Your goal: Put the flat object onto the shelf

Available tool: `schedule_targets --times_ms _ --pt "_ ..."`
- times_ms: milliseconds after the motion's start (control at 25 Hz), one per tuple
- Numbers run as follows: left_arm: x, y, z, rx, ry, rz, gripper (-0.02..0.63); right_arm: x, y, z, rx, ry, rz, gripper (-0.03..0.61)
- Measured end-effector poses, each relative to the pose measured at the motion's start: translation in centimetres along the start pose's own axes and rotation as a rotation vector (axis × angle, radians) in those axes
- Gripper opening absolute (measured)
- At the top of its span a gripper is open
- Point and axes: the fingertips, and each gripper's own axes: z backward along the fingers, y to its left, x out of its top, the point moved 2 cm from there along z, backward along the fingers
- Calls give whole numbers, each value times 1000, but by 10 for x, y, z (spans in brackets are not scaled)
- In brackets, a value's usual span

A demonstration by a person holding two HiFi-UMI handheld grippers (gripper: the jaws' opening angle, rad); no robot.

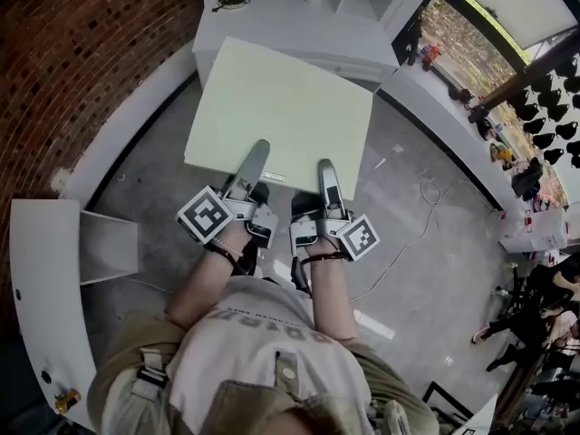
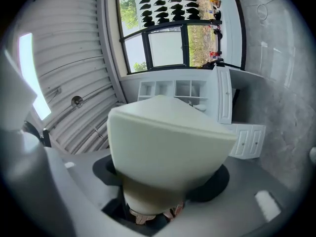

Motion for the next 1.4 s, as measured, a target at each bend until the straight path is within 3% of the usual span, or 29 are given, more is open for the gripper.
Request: schedule_targets --times_ms 240,640,1000,1400 --pt "16 11 -53 -81 85 -20 316 28 5 -53 70 -5 76 302" --pt "54 15 -167 -217 247 -151 362 78 4 -164 146 -36 108 298" --pt "102 24 -247 -274 268 -168 364 102 -1 -253 177 -44 131 298" --pt "110 38 -292 -270 262 -164 364 127 -13 -297 193 -9 132 298"
